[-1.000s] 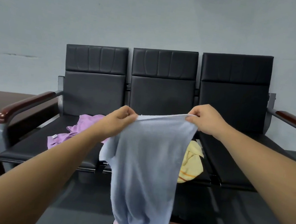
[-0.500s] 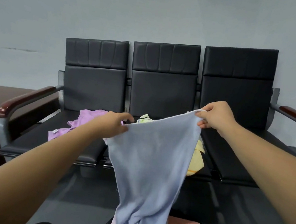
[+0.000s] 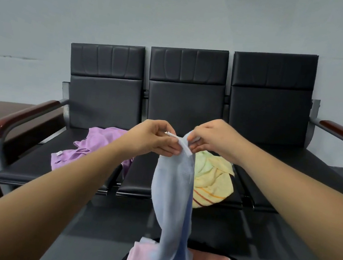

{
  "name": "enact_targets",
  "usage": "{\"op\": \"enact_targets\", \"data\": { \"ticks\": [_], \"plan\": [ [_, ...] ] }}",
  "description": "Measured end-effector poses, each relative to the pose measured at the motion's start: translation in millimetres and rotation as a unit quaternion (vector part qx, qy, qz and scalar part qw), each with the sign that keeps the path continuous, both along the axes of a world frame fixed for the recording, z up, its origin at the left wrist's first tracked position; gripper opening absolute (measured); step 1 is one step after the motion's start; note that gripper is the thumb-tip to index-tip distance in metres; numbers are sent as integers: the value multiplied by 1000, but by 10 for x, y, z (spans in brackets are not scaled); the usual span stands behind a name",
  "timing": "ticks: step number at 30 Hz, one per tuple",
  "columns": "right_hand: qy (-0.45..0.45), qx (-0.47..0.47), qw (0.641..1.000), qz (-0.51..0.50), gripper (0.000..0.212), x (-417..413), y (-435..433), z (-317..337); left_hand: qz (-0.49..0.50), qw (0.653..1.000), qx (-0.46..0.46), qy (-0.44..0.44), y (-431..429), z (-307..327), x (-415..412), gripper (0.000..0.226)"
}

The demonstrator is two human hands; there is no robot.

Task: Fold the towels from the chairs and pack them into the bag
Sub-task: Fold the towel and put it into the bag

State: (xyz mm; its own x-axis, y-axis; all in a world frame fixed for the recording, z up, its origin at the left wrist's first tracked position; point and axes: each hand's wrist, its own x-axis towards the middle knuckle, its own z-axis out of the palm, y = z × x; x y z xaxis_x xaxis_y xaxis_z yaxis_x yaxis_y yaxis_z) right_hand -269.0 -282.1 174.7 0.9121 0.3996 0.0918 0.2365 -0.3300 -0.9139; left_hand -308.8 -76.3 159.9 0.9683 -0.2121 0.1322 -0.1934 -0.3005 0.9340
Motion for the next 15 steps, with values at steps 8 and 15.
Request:
{"op": "enact_targets", "data": {
  "ticks": [8, 15],
  "plan": [
    [-197, -207, 958, 12, 29, -29, 44, -134, 55, 978, 182, -92, 6, 1, 29, 18],
    [-105, -75, 991, 20, 18, 75, -153, -195, -27, 943, 281, -174, 182, -129, -9, 29]
  ]
}}
